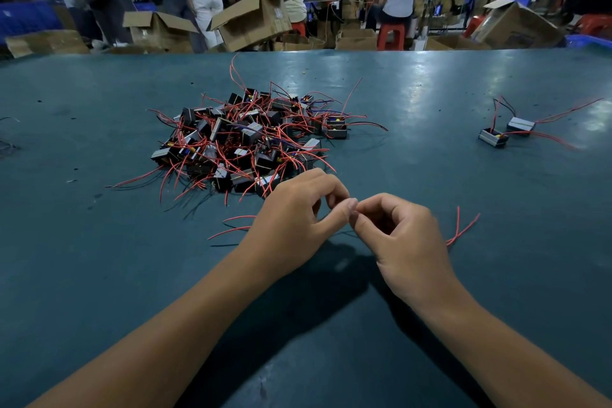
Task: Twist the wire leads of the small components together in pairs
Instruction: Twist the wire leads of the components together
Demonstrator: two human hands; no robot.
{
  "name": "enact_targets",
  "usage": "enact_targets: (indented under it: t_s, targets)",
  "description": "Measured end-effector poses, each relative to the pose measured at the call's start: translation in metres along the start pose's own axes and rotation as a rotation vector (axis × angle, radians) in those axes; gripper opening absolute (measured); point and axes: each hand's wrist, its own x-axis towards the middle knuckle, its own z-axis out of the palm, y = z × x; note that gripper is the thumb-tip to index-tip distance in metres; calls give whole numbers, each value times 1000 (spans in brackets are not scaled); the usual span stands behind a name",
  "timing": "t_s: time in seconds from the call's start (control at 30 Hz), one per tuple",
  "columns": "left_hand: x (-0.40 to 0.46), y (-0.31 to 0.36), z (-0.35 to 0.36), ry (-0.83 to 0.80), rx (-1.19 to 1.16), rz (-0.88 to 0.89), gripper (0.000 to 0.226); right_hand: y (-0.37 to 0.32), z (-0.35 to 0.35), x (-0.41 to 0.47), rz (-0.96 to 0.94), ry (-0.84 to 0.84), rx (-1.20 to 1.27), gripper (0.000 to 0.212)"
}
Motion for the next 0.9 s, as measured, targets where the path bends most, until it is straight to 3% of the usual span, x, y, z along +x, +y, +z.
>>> enact_targets:
  t_s: [0.17, 0.4, 0.63, 0.9]
  targets:
    - [3, -1, -1, -88, 42, -43, 14, -1, 0, -3, -47, 0, -74, 17]
    - [6, -1, -10, -243, 136, 30, 11, -3, -2, -2, -55, -15, -104, 11]
    - [8, 4, -18, -263, 390, 238, 17, -4, -1, -3, -57, -38, -128, 15]
    - [7, 5, -15, -315, 266, 63, 25, -7, 2, -5, -55, -54, -126, 12]
